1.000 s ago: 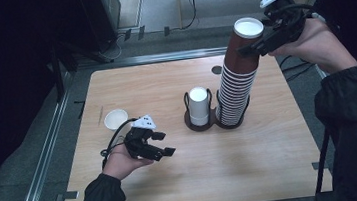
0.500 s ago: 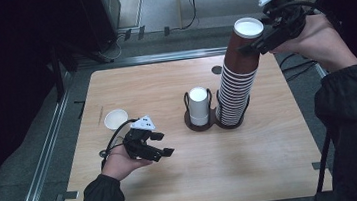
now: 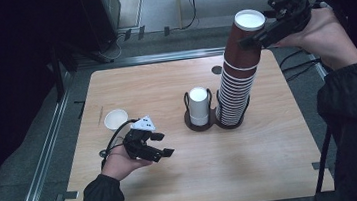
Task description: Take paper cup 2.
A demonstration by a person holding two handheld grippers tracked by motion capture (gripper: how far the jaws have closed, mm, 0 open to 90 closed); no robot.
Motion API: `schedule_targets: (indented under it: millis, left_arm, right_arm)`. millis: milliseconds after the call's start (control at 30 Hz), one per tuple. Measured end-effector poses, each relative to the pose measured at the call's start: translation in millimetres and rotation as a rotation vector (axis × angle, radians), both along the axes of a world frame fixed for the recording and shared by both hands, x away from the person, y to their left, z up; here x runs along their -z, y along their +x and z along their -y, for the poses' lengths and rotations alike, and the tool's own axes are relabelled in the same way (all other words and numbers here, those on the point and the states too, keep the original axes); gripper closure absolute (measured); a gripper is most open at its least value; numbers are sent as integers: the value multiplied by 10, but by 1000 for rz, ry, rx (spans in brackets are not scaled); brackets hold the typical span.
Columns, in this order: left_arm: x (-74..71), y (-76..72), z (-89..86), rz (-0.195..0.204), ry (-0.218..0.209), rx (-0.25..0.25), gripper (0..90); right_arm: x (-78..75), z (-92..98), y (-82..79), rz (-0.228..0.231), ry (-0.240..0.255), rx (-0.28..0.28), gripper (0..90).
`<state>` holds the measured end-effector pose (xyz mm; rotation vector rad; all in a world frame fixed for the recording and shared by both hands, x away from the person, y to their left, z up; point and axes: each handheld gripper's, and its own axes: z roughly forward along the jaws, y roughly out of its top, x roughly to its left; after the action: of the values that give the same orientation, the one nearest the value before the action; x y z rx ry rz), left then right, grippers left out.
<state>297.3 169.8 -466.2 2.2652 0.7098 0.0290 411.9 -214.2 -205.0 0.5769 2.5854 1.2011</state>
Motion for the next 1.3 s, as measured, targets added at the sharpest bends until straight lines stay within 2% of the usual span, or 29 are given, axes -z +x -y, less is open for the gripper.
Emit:
schedule_targets:
  millis: [267, 367, 467, 633, 667, 800, 900, 1067, 1133, 1300]
  left_arm:
    - [8, -5, 2, -2, 1, 3, 287]
    - [8, -5, -2, -2, 5, 6, 287]
    - [9, -3, -3, -3, 7, 7, 287]
    - [21, -6, 15, -5, 14, 11, 287]
    - [22, -6, 16, -5, 15, 13, 287]
    - [18, 1, -2, -17, -4, 16, 284]
    - [12, 6, -13, -25, -12, -2, 276]
    - [13, 18, -14, -28, -9, -9, 257]
    - [-2, 25, -25, -27, -26, -23, 219]
    - [-37, 36, -57, -26, -61, -36, 210]
  right_arm:
    - [-183, -7, -18, -12, -4, 9, 214]
    - [-303, -15, -52, 3, -2, 10, 214]
    - [-355, -21, -67, 11, 2, 16, 214]
    - [-559, -72, -150, 47, -14, 24, 214]
    - [-559, -72, -150, 47, -14, 24, 214]
    - [-661, -55, -202, 59, -2, 23, 214]
    - [-728, -30, -226, 50, 22, 19, 215]
    - [-796, -31, -310, 23, 65, -29, 215]
    - [-787, -60, -358, 30, 47, -46, 214]
    - [-720, -166, -483, 13, 29, -103, 214]
